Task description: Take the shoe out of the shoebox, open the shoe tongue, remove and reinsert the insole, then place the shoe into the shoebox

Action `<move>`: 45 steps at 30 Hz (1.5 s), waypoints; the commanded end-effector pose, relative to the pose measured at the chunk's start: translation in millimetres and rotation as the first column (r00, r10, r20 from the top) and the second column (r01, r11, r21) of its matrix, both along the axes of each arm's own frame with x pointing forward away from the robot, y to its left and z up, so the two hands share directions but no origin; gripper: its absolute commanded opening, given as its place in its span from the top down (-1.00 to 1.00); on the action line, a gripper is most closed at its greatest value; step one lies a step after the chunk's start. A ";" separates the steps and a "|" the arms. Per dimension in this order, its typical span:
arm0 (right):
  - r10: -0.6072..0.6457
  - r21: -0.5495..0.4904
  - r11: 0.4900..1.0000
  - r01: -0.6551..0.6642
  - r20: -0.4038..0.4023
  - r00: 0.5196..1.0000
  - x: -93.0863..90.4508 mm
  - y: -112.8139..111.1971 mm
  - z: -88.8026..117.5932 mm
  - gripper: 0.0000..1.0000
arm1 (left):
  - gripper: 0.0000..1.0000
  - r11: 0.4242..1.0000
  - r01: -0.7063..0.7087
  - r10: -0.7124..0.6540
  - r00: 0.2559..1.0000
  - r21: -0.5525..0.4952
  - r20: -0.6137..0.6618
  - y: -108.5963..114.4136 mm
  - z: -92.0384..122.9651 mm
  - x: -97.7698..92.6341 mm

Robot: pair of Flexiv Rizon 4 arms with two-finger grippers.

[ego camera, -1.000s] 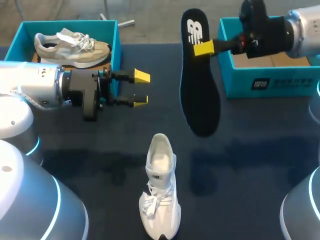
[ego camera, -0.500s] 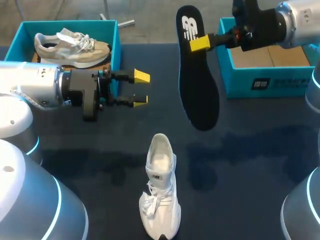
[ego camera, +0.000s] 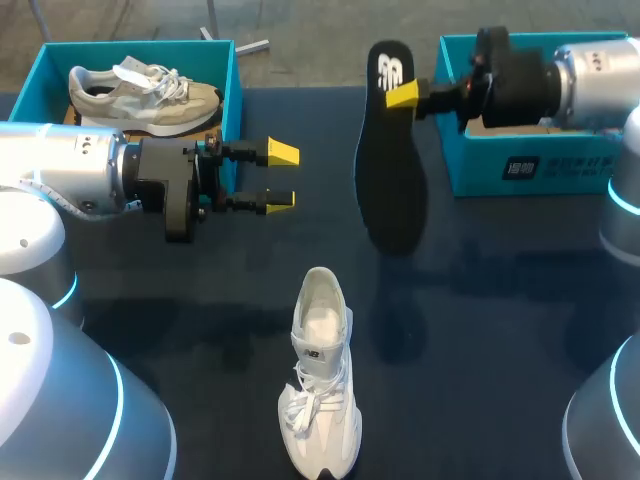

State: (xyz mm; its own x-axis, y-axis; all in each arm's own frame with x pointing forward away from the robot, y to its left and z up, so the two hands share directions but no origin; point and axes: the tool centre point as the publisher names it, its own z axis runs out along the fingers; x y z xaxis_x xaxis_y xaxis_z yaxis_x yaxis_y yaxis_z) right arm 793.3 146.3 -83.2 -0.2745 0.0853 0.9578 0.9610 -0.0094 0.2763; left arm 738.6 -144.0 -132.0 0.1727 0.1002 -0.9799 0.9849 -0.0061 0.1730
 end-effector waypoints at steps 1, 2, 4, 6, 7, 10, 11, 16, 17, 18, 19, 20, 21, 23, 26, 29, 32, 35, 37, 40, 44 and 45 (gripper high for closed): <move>-0.046 -0.041 0.998 0.043 -0.071 0.996 -9.2 14.2 -1.5 1.00 | -1.00 1.000 -0.003 0.003 1.000 -0.002 0.002 -1.9 -1.0 -0.1; -0.030 -0.059 0.998 0.024 -0.104 0.994 -13.7 16.0 -1.9 1.00 | -1.00 1.000 -0.003 0.003 1.000 -0.002 0.002 -1.9 -1.0 -0.1; -0.030 -0.059 0.998 0.024 -0.104 0.994 -13.7 16.0 -1.9 1.00 | -1.00 1.000 -0.003 0.003 1.000 -0.002 0.002 -1.9 -1.0 -0.1; -0.030 -0.059 0.998 0.024 -0.104 0.994 -13.7 16.0 -1.9 1.00 | -1.00 1.000 -0.003 0.003 1.000 -0.002 0.002 -1.9 -1.0 -0.1; -0.030 -0.059 0.998 0.024 -0.104 0.994 -13.7 16.0 -1.9 1.00 | -1.00 1.000 -0.003 0.003 1.000 -0.002 0.002 -1.9 -1.0 -0.1; -0.030 -0.059 0.998 0.024 -0.104 0.994 -13.7 16.0 -1.9 1.00 | -1.00 1.000 -0.003 0.003 1.000 -0.002 0.002 -1.9 -1.0 -0.1; -0.030 -0.059 0.998 0.024 -0.104 0.994 -13.7 16.0 -1.9 1.00 | -1.00 1.000 -0.003 0.003 1.000 -0.002 0.002 -1.9 -1.0 -0.1; -0.025 -0.055 0.998 0.019 -0.120 0.992 -10.2 18.9 -6.0 1.00 | -1.00 0.999 0.015 -0.015 1.000 -0.032 -0.010 -6.0 -3.5 2.4; -0.026 -0.048 0.999 0.020 -0.140 0.990 -6.9 21.1 -9.0 1.00 | -1.00 0.999 0.017 -0.018 1.000 -0.042 -0.014 -8.1 -4.3 3.7; -0.026 -0.053 0.998 0.018 -0.156 0.987 -4.2 22.7 -11.5 1.00 | -1.00 0.999 0.013 -0.014 1.000 -0.051 -0.019 -9.9 -4.6 5.2; -0.024 -0.047 0.999 0.016 -0.170 0.985 -1.7 24.1 -13.4 1.00 | -1.00 0.998 0.020 -0.021 1.000 -0.061 -0.023 -11.6 -4.4 6.3; -0.030 -0.051 0.998 0.021 -0.178 0.984 0.6 24.7 -14.9 1.00 | -1.00 0.997 0.015 -0.017 0.999 -0.072 -0.028 -13.6 -4.1 7.8; -0.031 -0.055 0.998 0.020 -0.191 0.981 2.8 25.5 -16.2 1.00 | -1.00 0.997 0.018 -0.021 0.999 -0.077 -0.034 -15.7 -3.7 9.0; -0.040 -0.050 0.998 0.030 -0.210 0.977 6.9 26.1 -18.5 1.00 | -1.00 0.997 0.011 -0.014 0.999 -0.078 -0.035 -21.2 -2.8 11.0; -0.042 -0.052 0.998 0.030 -0.238 0.970 10.4 27.8 -22.2 1.00 | -1.00 0.997 0.003 -0.006 0.999 -0.082 -0.040 -28.4 -3.5 14.7; -0.046 -0.050 0.998 0.035 -0.251 0.967 14.2 29.4 -25.6 1.00 | -1.00 0.996 -0.007 0.004 0.999 -0.086 -0.037 -36.0 -3.7 18.2; -0.048 -0.046 0.998 0.036 -0.282 0.958 17.9 30.2 -29.5 1.00 | -1.00 0.998 -0.012 0.010 1.000 -0.060 -0.029 -42.5 -2.8 22.2; -0.048 -0.046 0.998 0.036 -0.282 0.958 17.9 30.2 -29.5 1.00 | -1.00 1.000 -0.004 0.003 1.000 -0.023 -0.015 -45.3 -2.0 21.7; -0.048 -0.046 0.998 0.036 -0.282 0.958 17.9 30.2 -29.5 1.00 | -1.00 1.000 -0.004 0.003 1.000 -0.023 -0.015 -45.3 -2.0 21.7; -0.048 -0.046 0.998 0.036 -0.282 0.958 17.9 30.2 -29.5 1.00 | -1.00 1.000 -0.004 0.003 1.000 -0.023 -0.015 -45.3 -2.0 21.7; -0.048 -0.046 0.998 0.036 -0.282 0.958 17.9 30.2 -29.5 1.00 | -1.00 0.999 -0.012 0.011 1.000 -0.045 -0.023 -47.7 -3.2 22.1; -0.048 -0.046 0.998 0.036 -0.282 0.958 17.9 30.2 -29.5 1.00 | -1.00 0.998 -0.014 0.013 1.000 -0.054 -0.023 -48.4 -3.5 22.6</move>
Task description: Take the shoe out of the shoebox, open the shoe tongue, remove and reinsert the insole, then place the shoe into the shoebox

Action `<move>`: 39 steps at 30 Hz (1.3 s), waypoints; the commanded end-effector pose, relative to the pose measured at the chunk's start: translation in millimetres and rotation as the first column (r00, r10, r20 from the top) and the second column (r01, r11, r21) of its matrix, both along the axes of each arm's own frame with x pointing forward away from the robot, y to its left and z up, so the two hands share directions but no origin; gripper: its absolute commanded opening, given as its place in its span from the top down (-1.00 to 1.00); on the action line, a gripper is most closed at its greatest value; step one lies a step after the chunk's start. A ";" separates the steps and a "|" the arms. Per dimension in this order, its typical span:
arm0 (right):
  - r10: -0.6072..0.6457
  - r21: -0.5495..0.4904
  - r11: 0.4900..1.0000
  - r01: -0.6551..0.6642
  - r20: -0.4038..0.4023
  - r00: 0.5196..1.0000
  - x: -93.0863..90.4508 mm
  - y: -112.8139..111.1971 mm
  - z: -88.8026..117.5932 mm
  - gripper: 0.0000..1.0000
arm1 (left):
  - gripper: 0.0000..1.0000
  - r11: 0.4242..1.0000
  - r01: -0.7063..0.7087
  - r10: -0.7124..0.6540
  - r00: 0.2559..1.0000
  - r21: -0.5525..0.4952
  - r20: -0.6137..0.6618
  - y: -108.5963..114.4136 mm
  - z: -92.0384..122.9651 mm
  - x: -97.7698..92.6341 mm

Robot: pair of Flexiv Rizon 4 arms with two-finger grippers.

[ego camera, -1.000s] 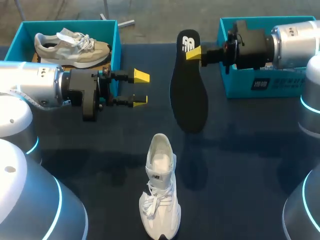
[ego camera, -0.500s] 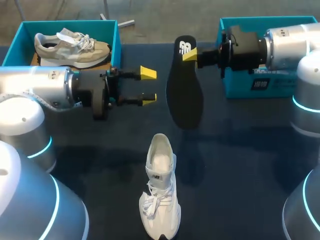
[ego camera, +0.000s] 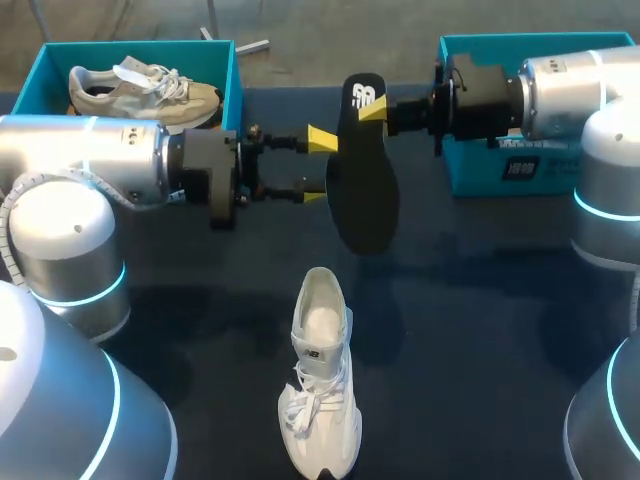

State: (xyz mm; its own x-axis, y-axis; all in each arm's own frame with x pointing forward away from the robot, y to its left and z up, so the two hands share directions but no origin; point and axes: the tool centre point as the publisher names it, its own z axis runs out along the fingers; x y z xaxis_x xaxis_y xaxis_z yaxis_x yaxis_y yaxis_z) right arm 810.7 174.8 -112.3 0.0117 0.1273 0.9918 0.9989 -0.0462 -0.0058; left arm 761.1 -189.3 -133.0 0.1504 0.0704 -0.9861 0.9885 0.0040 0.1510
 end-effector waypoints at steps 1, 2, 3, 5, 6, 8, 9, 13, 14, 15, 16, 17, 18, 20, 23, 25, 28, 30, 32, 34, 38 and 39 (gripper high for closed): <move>0.000 -0.003 1.000 0.000 -0.001 1.000 0.5 1.7 -0.4 1.00 | -1.00 1.000 -0.010 0.010 1.000 -0.028 -0.001 -4.1 -2.9 1.1; 0.000 -0.003 1.000 0.000 -0.001 1.000 0.5 1.7 -0.4 1.00 | -1.00 0.999 -0.012 0.012 1.000 -0.035 -0.002 -5.0 -3.2 1.6; 0.000 -0.003 1.000 0.000 -0.001 1.000 0.5 1.7 -0.4 1.00 | -1.00 0.999 -0.009 0.009 1.000 -0.044 -0.002 -6.7 -3.4 2.8; 0.000 -0.003 1.000 0.000 -0.001 1.000 0.5 1.7 -0.4 1.00 | -1.00 0.999 -0.010 0.010 1.000 -0.046 -0.004 -11.8 -4.1 5.5; 0.000 -0.003 1.000 0.000 -0.001 1.000 0.5 1.7 -0.4 1.00 | -1.00 0.999 -0.009 0.009 1.000 -0.051 -0.007 -14.9 -3.8 6.1; 0.000 -0.003 1.000 0.000 -0.001 1.000 0.5 1.7 -0.4 1.00 | -1.00 0.998 -0.008 0.008 1.000 -0.059 -0.007 -20.6 -2.4 7.2; 0.000 -0.003 1.000 0.000 -0.001 1.000 0.5 1.7 -0.4 1.00 | -1.00 0.998 -0.008 0.008 1.000 -0.063 -0.006 -23.4 -1.7 8.2; 0.000 -0.003 1.000 0.000 -0.001 1.000 0.5 1.7 -0.4 1.00 | -0.80 0.998 -0.009 0.009 1.000 -0.070 -0.010 -34.0 -1.6 13.6; 0.000 -0.003 1.000 0.000 -0.001 1.000 0.5 1.7 -0.4 1.00 | -0.69 0.998 -0.011 0.010 1.000 -0.070 -0.011 -35.9 -1.8 15.3; 0.000 -0.003 1.000 0.000 -0.001 1.000 0.5 1.7 -0.4 1.00 | -0.55 0.998 -0.014 0.013 1.000 -0.068 -0.011 -37.4 -2.1 16.8; 0.000 -0.003 1.000 0.000 -0.001 1.000 0.5 1.7 -0.4 1.00 | -0.44 0.998 -0.015 0.014 1.000 -0.068 -0.011 -38.4 -2.1 18.2; 0.000 -0.003 1.000 0.000 -0.001 1.000 0.5 1.7 -0.4 1.00 | -0.36 0.998 -0.016 0.015 1.000 -0.068 -0.011 -38.9 -1.9 19.1; 0.000 -0.003 1.000 0.000 -0.001 1.000 0.5 1.7 -0.4 1.00 | -0.22 0.998 -0.016 0.016 1.000 -0.068 -0.011 -39.7 -1.5 19.9; 0.000 -0.003 1.000 0.000 -0.001 1.000 0.5 1.7 -0.4 1.00 | -0.16 0.997 -0.017 0.017 1.000 -0.069 -0.010 -41.2 -0.6 21.2; 0.000 -0.003 1.000 0.000 -0.001 1.000 0.5 1.7 -0.4 1.00 | -0.18 0.997 -0.015 0.015 1.000 -0.072 -0.008 -43.0 1.0 22.3; 0.000 -0.003 1.000 0.000 -0.001 1.000 0.5 1.7 -0.4 1.00 | 0.00 0.997 -0.010 0.010 1.000 -0.073 -0.006 -44.1 2.1 21.8; 0.000 -0.003 1.000 0.000 -0.001 1.000 0.5 1.7 -0.4 1.00 | 0.04 0.997 0.008 -0.008 1.000 -0.072 0.002 -44.2 4.1 17.8; 0.000 -0.003 1.000 0.000 -0.001 1.000 0.5 1.7 -0.4 1.00 | 0.08 0.998 0.012 -0.011 1.000 -0.070 0.008 -43.6 4.4 15.1; 0.000 -0.003 1.000 0.000 -0.001 1.000 0.5 1.7 -0.4 1.00 | 0.11 0.998 0.013 -0.012 1.000 -0.064 0.015 -42.2 4.3 13.3; 0.000 -0.003 1.000 0.000 -0.001 1.000 0.5 1.7 -0.4 1.00 | 0.12 0.998 0.012 -0.011 1.000 -0.063 0.017 -39.6 4.0 12.2; 0.000 -0.003 1.000 0.000 -0.001 1.000 0.5 1.7 -0.4 1.00 | 0.15 0.998 0.005 -0.004 1.000 -0.056 0.018 -33.4 2.6 13.4; 0.000 -0.003 1.000 0.000 -0.001 1.000 0.5 1.7 -0.4 1.00 | 0.15 0.998 0.001 0.000 1.000 -0.056 0.017 -32.2 2.2 13.4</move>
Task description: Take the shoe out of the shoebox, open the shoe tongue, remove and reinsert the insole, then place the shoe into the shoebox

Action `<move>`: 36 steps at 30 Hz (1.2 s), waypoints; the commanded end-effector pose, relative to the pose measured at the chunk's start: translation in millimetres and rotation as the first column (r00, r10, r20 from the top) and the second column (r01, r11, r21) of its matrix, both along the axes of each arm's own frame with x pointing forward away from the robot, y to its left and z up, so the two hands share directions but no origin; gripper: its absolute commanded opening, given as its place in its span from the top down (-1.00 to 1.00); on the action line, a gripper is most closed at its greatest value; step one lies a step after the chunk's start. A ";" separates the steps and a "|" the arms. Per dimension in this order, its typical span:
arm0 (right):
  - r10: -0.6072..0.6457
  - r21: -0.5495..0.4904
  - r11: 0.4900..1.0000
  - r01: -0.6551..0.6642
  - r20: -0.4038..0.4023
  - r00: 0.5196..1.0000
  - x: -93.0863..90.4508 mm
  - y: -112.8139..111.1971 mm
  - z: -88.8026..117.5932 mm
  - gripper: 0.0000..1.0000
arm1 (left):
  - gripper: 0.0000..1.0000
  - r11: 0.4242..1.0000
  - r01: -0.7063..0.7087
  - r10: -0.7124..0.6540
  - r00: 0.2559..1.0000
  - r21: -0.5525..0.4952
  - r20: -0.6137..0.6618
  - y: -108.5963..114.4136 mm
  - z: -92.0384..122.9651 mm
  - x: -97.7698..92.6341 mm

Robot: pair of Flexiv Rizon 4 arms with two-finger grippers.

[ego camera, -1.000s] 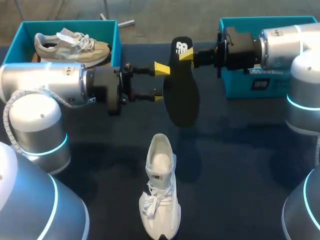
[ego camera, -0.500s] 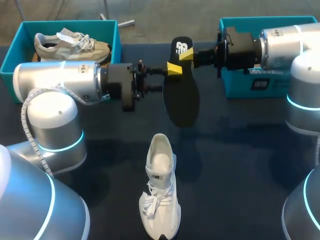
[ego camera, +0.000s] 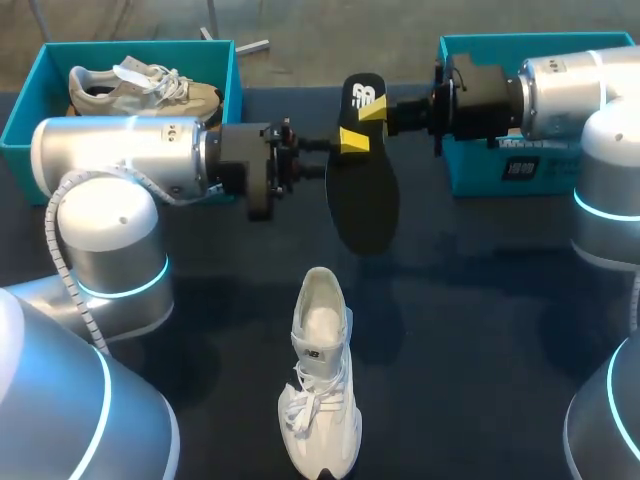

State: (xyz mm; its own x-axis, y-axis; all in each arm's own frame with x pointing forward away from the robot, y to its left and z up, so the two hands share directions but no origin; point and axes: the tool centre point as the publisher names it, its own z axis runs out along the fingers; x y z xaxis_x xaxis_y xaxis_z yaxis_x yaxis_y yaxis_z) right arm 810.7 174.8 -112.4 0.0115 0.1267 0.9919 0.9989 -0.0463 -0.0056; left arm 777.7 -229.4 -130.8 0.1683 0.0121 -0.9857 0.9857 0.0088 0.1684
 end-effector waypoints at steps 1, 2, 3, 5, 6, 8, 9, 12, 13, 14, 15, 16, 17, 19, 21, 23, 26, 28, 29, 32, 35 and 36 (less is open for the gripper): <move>0.000 -0.004 1.000 0.000 -0.001 1.000 0.5 1.7 -0.3 1.00 | 0.15 1.000 -0.005 0.005 1.000 0.002 -0.002 9.0 -0.2 -2.9; 0.000 -0.004 1.000 0.000 -0.001 1.000 0.5 1.7 -0.3 1.00 | 0.15 1.000 -0.006 0.006 1.000 0.002 -0.003 9.9 -0.3 -2.9; 0.000 -0.004 1.000 0.000 -0.001 1.000 0.5 1.7 -0.3 1.00 | 0.16 1.000 -0.007 0.007 1.000 0.002 -0.004 10.3 -0.4 -2.9; 0.000 -0.004 1.000 0.000 -0.001 1.000 0.5 1.7 -0.3 1.00 | 0.23 1.000 -0.007 0.007 1.000 0.001 -0.005 10.8 -0.4 -3.0; 0.000 -0.004 1.000 0.000 -0.001 1.000 0.5 1.7 -0.3 1.00 | 0.25 1.000 -0.006 0.006 1.000 0.001 -0.006 10.9 -0.2 -3.1; 0.000 -0.004 1.000 0.000 -0.001 1.000 0.5 1.7 -0.3 1.00 | 0.29 1.000 -0.002 0.002 1.000 -0.001 -0.004 10.1 1.0 -4.5; 0.000 -0.004 1.000 0.000 -0.001 1.000 0.5 1.7 -0.3 1.00 | 0.33 1.000 0.001 -0.001 1.000 -0.001 -0.002 9.3 1.6 -4.4; 0.000 -0.004 1.000 0.000 -0.001 1.000 0.5 1.7 -0.3 1.00 | 0.68 1.000 0.008 -0.008 1.000 -0.001 0.002 6.1 2.6 -5.1; 0.000 -0.004 1.000 0.000 -0.001 1.000 0.5 1.7 -0.3 1.00 | 0.86 1.000 0.010 -0.010 1.000 -0.001 0.003 5.3 2.5 -5.0; 0.000 -0.004 1.000 0.000 -0.001 1.000 0.5 1.7 -0.3 1.00 | 0.96 1.000 0.013 -0.013 1.000 -0.001 0.004 4.6 2.3 -4.7; 0.000 -0.004 1.000 0.000 -0.001 1.000 0.5 1.7 -0.3 1.00 | 1.00 1.000 0.015 -0.015 1.000 0.000 0.004 3.4 2.0 -5.4; 0.000 -0.004 1.000 0.000 -0.001 1.000 0.5 1.7 -0.3 1.00 | 1.00 1.000 0.016 -0.016 1.000 0.000 0.004 2.6 1.8 -5.9; 0.000 -0.004 1.000 0.000 -0.001 1.000 0.5 1.7 -0.3 1.00 | 1.00 1.000 0.017 -0.017 1.000 0.001 0.005 2.1 1.6 -5.8; 0.000 -0.004 1.000 0.000 -0.001 1.000 0.5 1.7 -0.3 1.00 | 1.00 1.000 0.019 -0.019 1.000 0.002 0.005 1.6 1.1 -5.1; 0.000 -0.004 1.000 0.000 -0.001 1.000 0.5 1.7 -0.3 1.00 | 1.00 1.000 0.019 -0.019 1.000 0.003 0.006 1.5 0.7 -4.5; 0.000 -0.004 1.000 0.000 -0.001 1.000 0.5 1.7 -0.3 1.00 | 1.00 1.000 0.018 -0.018 1.000 0.002 0.006 1.7 0.6 -3.8; 0.007 0.001 1.000 -0.007 -0.011 1.000 0.1 1.3 -0.4 1.00 | 1.00 1.000 0.015 -0.015 1.000 -0.001 0.007 2.2 0.7 -3.2; 0.012 -0.002 1.000 -0.012 -0.015 1.000 -0.8 1.9 -0.4 0.79 | 1.00 1.000 0.014 -0.014 1.000 -0.004 0.007 3.7 1.0 -2.7; 0.012 -0.002 1.000 -0.013 -0.015 1.000 -1.0 2.6 -0.2 0.05 | 1.00 1.000 0.013 -0.013 1.000 -0.005 0.008 4.7 1.3 -2.6; 0.008 0.001 1.000 -0.008 -0.011 1.000 -0.3 2.6 -0.3 -1.00 | 1.00 1.000 0.009 -0.009 1.000 -0.010 0.010 8.3 2.7 -2.1; -0.002 0.004 1.000 0.002 -0.009 1.000 0.3 0.0 -3.9 -1.00 | 1.00 1.000 -0.002 0.002 1.000 -0.011 0.013 14.0 4.5 -0.1; -0.007 0.004 1.000 0.007 -0.010 1.000 -0.1 -1.4 -5.8 -1.00 | 1.00 1.000 -0.007 0.007 1.000 -0.010 0.012 16.7 4.6 0.5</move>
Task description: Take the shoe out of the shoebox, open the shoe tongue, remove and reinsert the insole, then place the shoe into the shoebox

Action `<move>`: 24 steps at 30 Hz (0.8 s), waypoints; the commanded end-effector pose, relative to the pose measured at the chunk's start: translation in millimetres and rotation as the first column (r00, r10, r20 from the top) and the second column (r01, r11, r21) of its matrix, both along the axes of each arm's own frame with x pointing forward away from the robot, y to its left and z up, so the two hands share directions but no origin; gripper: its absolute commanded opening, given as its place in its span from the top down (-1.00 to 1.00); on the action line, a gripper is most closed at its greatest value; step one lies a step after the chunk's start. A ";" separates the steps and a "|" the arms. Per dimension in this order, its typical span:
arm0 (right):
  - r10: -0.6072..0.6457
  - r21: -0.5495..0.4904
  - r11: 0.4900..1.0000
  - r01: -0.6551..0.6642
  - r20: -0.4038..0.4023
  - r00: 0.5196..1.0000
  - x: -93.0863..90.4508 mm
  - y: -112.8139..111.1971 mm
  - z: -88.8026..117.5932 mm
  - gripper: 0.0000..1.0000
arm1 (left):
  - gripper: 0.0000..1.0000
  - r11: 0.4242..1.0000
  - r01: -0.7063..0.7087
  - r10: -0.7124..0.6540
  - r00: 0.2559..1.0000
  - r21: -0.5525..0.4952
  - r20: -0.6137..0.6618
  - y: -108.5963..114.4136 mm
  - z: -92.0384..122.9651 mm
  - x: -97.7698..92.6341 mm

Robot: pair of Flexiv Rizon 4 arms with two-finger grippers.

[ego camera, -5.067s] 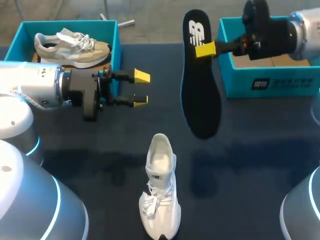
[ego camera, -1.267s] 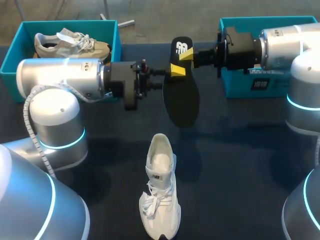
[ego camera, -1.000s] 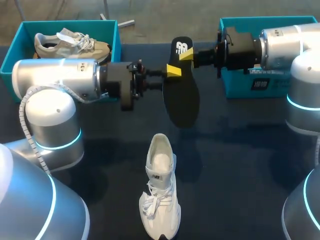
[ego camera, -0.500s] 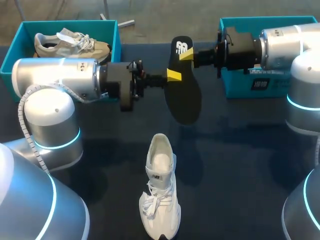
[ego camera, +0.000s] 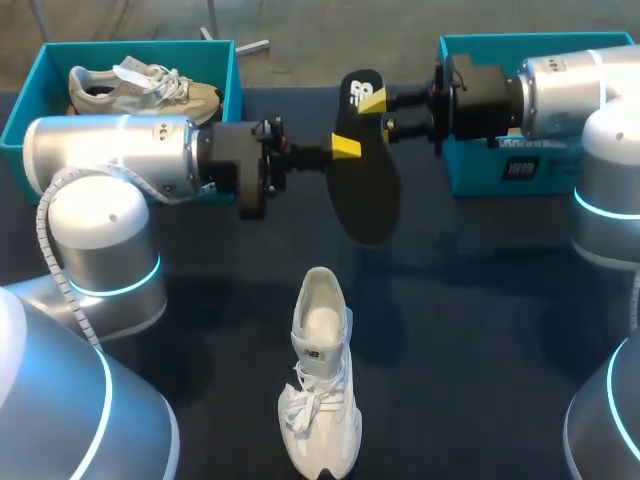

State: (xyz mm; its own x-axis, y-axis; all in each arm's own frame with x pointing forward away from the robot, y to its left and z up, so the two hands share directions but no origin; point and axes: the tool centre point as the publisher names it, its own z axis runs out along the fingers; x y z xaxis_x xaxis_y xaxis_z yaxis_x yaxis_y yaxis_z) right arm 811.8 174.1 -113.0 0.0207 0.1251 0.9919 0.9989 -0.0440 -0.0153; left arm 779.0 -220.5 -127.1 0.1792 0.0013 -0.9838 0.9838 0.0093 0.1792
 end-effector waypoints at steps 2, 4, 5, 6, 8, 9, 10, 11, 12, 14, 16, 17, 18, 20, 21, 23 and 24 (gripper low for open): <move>-0.019 0.011 1.000 0.019 0.002 1.000 -2.8 -3.8 -9.4 -1.00 | 1.00 1.000 -0.019 0.019 1.000 0.004 -0.003 13.8 0.1 -1.7; -0.023 0.018 1.000 0.022 0.014 1.000 -5.9 -7.1 -13.2 -1.00 | 1.00 0.999 -0.031 0.032 0.999 0.009 -0.018 21.5 -2.0 -0.9; -0.026 0.020 0.999 0.026 0.016 1.000 -7.5 -8.8 -15.2 -1.00 | 1.00 0.999 -0.037 0.037 0.999 0.017 -0.023 25.6 -3.3 0.2; -0.032 0.023 0.999 0.032 0.018 0.999 -9.1 -10.6 -17.2 -1.00 | 1.00 0.999 -0.042 0.043 0.999 0.023 -0.032 30.1 -4.8 1.2; -0.035 0.028 0.999 0.035 0.019 0.999 -12.7 -13.9 -19.7 -1.00 | 1.00 0.998 -0.047 0.049 0.998 0.033 -0.050 39.1 -7.9 1.8; -0.039 0.031 0.999 0.039 0.018 0.999 -14.2 -14.9 -20.2 -1.00 | 1.00 0.998 -0.056 0.058 0.997 0.037 -0.055 44.1 -9.2 3.3; -0.041 0.031 0.999 0.041 0.017 0.999 -15.6 -16.0 -20.5 -1.00 | 1.00 0.998 -0.059 0.061 0.996 0.037 -0.064 49.2 -10.6 4.5; -0.042 0.032 0.999 0.042 0.017 0.999 -16.8 -17.1 -20.7 -1.00 | 1.00 0.997 -0.064 0.067 0.995 0.038 -0.072 53.6 -11.9 4.9; -0.043 0.033 0.999 0.042 0.019 0.999 -18.0 -18.3 -20.7 -1.00 | 1.00 0.996 -0.072 0.076 0.994 0.044 -0.078 57.7 -13.3 5.4; -0.044 0.031 0.999 0.043 0.022 0.999 -19.9 -20.7 -21.0 -1.00 | 1.00 0.997 -0.071 0.075 0.993 0.043 -0.093 65.7 -16.2 6.1; -0.041 0.028 0.999 0.040 0.027 0.999 -21.7 -22.9 -20.6 -1.00 | 1.00 0.996 -0.071 0.076 0.992 0.049 -0.105 71.7 -18.4 6.0; -0.040 0.027 0.999 0.039 0.028 0.999 -22.5 -23.9 -20.5 -1.00 | 1.00 0.996 -0.072 0.077 0.991 0.050 -0.111 73.9 -19.4 5.3; -0.040 0.019 0.999 0.039 0.029 0.999 -23.2 -25.0 -20.3 -1.00 | 1.00 0.997 -0.066 0.072 0.990 0.048 -0.122 75.8 -20.1 4.6; -0.040 0.019 0.999 0.039 0.029 0.999 -23.2 -25.0 -20.3 -1.00 | 1.00 0.998 -0.056 0.062 0.986 0.040 -0.156 78.7 -21.7 2.5; -0.040 0.019 0.999 0.039 0.029 0.999 -23.2 -25.0 -20.3 -1.00 | 1.00 0.998 -0.047 0.053 0.982 0.035 -0.180 79.8 -22.5 1.4; -0.040 0.019 0.999 0.039 0.029 0.999 -23.2 -25.0 -20.3 -1.00 | 1.00 0.999 -0.045 0.049 0.962 0.021 -0.269 81.9 -24.4 -0.5; -0.040 0.019 0.999 0.039 0.029 0.999 -23.2 -25.0 -20.3 -1.00 | 1.00 0.999 -0.036 0.035 0.941 0.003 -0.338 83.8 -25.1 -1.0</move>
